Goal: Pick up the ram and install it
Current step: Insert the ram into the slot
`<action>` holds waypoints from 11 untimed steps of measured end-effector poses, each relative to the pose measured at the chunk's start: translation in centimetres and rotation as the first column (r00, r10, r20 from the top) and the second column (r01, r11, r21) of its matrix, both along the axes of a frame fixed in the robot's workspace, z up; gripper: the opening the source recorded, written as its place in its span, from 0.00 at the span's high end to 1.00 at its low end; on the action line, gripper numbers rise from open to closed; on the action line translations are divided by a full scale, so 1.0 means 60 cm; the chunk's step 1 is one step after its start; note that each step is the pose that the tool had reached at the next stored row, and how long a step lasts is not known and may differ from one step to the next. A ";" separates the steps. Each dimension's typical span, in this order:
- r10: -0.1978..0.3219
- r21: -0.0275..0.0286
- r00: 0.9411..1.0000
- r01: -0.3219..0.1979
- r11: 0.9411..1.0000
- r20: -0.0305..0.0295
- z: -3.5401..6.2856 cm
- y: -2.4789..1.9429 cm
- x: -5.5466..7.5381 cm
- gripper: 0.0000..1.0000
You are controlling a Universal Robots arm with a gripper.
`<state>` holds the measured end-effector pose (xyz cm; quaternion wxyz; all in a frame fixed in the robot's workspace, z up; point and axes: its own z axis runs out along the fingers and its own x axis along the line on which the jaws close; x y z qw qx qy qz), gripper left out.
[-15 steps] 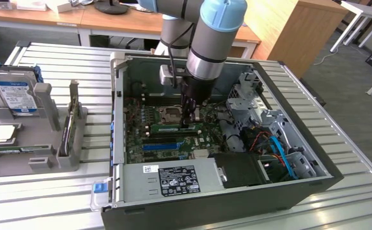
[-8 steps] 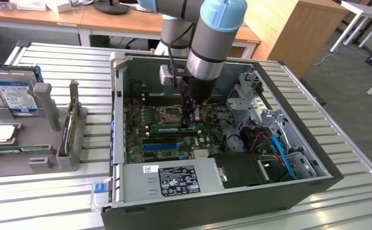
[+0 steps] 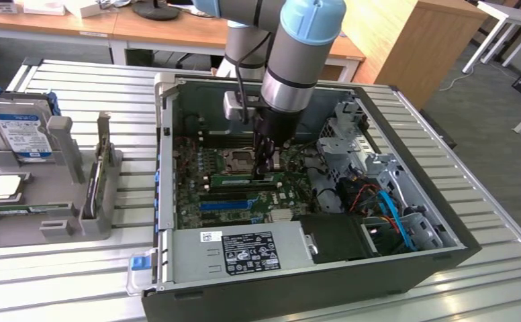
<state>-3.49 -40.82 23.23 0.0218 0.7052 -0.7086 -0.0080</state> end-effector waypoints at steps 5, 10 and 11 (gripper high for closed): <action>0.000 0.000 1.000 0.000 1.000 0.000 0.000 -0.0003 0.000 0.88; 0.000 0.000 1.000 0.000 1.000 0.000 -0.002 -0.0010 0.000 0.88; 0.000 0.000 1.000 0.000 1.000 0.000 -0.002 -0.0008 0.000 0.88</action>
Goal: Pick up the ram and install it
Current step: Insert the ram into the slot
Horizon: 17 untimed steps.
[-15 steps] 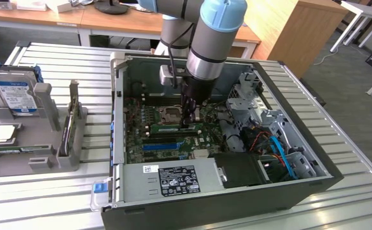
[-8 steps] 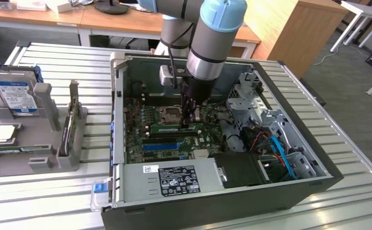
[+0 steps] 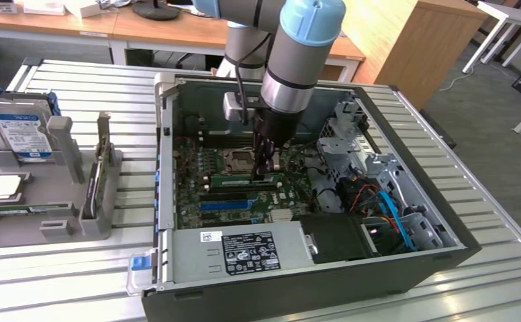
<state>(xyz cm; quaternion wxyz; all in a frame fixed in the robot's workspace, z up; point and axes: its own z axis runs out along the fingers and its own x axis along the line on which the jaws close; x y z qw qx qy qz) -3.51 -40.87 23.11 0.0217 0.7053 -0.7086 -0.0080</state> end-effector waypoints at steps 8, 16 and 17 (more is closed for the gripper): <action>0.000 0.000 1.000 0.000 1.000 0.000 -0.001 0.0001 0.000 0.88; 0.000 0.000 1.000 0.000 1.000 0.000 -0.001 0.0002 0.000 0.88; 0.000 0.000 1.000 0.000 1.000 0.000 -0.001 0.0002 0.000 0.88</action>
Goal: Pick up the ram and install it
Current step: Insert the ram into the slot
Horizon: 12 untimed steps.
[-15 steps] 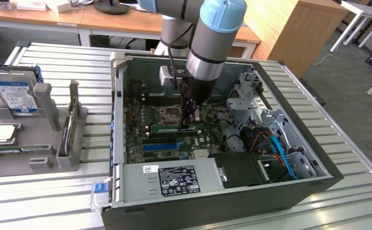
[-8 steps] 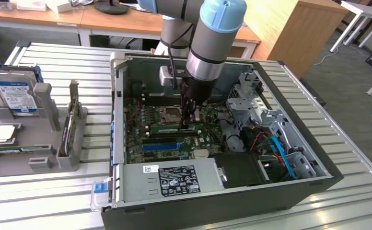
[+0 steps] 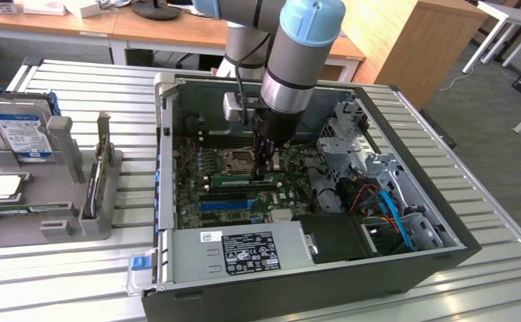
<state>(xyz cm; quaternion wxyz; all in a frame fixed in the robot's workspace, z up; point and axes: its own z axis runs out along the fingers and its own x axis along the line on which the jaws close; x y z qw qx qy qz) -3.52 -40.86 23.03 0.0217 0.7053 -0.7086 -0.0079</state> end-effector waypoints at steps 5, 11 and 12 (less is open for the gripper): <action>0.000 0.000 1.000 0.000 1.000 0.000 0.000 0.0000 0.000 0.88; 0.000 0.000 1.000 0.000 1.000 0.000 0.000 0.0001 0.000 0.88; 0.000 0.000 1.000 0.000 1.000 0.000 0.001 0.0000 0.000 0.88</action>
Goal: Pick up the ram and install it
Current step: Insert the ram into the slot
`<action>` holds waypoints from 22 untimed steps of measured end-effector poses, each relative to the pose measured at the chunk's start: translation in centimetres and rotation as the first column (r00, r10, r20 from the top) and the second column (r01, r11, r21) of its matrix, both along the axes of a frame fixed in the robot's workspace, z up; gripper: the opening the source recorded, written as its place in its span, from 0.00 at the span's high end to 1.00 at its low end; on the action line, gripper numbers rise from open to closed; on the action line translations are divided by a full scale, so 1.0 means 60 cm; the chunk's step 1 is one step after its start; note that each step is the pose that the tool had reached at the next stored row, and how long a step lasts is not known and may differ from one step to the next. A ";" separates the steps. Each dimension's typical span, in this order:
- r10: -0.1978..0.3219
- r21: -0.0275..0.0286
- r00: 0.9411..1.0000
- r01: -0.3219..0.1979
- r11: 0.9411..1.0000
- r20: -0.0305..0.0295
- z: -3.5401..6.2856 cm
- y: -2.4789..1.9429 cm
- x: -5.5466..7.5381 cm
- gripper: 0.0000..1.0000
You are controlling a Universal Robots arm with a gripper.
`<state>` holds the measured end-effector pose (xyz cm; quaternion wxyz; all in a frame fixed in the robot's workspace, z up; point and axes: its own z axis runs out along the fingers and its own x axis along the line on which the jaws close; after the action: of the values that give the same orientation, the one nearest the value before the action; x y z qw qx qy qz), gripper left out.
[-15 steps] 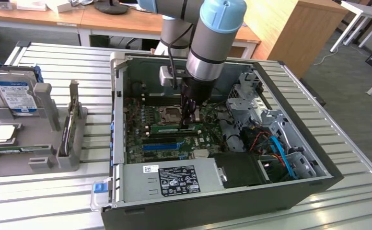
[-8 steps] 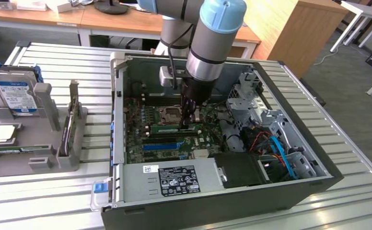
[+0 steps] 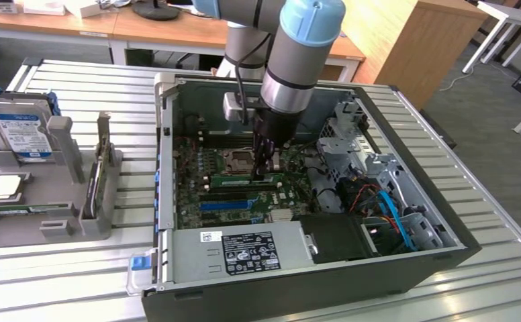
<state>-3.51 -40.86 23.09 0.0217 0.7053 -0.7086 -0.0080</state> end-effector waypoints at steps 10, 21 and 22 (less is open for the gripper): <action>0.000 0.000 1.000 0.000 1.000 0.000 -0.001 0.0002 0.000 0.88; 0.000 0.000 1.000 0.000 1.000 0.000 -0.002 0.0008 0.000 0.88; 0.000 0.000 1.000 0.000 1.000 0.000 -0.002 0.0003 0.000 0.88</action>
<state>-3.53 -40.84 22.96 0.0216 0.7052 -0.7086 -0.0079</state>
